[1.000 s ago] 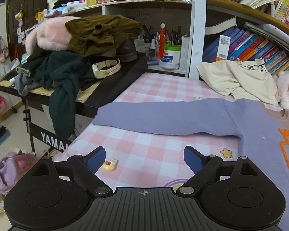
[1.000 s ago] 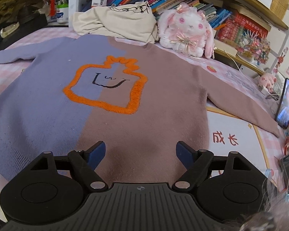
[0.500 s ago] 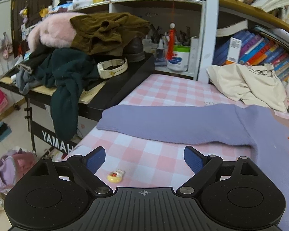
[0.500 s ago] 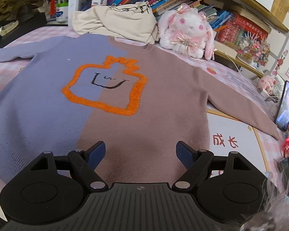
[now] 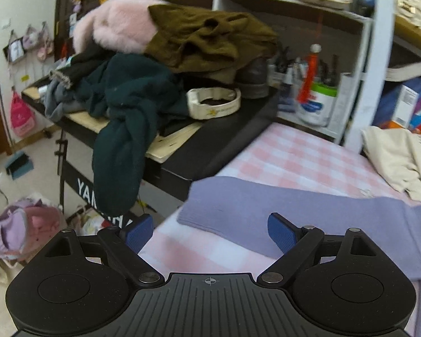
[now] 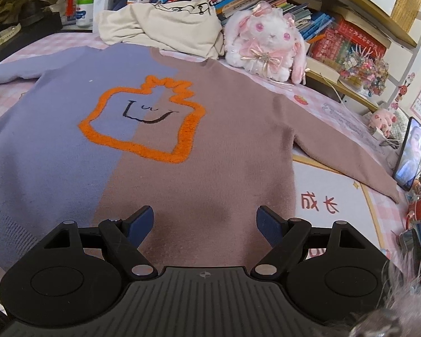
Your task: Fold clothes
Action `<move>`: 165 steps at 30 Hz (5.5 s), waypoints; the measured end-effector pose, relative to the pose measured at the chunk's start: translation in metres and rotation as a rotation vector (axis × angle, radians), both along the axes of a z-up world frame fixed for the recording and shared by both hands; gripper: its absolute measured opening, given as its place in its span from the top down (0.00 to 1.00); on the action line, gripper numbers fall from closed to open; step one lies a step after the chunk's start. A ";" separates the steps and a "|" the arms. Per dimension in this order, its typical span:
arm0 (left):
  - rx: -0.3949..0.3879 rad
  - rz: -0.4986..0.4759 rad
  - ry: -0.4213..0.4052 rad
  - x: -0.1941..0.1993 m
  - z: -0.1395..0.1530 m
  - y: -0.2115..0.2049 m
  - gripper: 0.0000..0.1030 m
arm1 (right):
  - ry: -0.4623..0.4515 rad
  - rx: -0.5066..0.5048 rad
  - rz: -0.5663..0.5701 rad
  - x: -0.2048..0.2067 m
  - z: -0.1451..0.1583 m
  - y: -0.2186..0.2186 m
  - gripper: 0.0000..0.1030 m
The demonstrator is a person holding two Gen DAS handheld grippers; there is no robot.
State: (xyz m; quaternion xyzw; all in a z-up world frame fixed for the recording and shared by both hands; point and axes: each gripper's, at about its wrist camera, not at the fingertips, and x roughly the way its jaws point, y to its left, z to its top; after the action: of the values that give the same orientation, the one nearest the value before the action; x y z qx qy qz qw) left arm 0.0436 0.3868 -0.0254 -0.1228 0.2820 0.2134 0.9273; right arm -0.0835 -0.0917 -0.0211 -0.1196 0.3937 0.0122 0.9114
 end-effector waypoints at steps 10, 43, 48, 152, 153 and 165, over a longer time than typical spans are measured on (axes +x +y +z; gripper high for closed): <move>-0.187 0.015 -0.075 0.015 -0.010 0.019 0.49 | 0.005 -0.009 -0.019 0.001 0.000 -0.006 0.23; -0.345 -0.233 -0.201 0.044 0.057 -0.064 0.97 | -0.016 0.012 -0.023 -0.013 0.002 -0.030 0.23; -0.368 -0.380 -0.241 0.058 0.085 -0.123 0.97 | -0.016 0.023 0.005 -0.014 0.002 -0.039 0.23; 0.027 -0.539 0.207 -0.030 0.010 -0.179 0.89 | 0.008 0.170 -0.062 0.015 -0.009 -0.038 0.84; 0.027 -0.536 0.207 -0.030 0.011 -0.179 0.87 | 0.010 0.174 -0.074 0.014 -0.008 -0.038 0.77; 0.136 -0.661 0.112 -0.077 0.019 -0.234 0.24 | -0.053 0.175 -0.189 -0.016 0.010 -0.053 0.34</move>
State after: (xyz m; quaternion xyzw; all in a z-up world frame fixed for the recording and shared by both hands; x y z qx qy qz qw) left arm -0.0330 0.1526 -0.0060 0.0494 0.3420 -0.0739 0.9355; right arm -0.0997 -0.1451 -0.0115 -0.0023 0.3765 -0.0423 0.9254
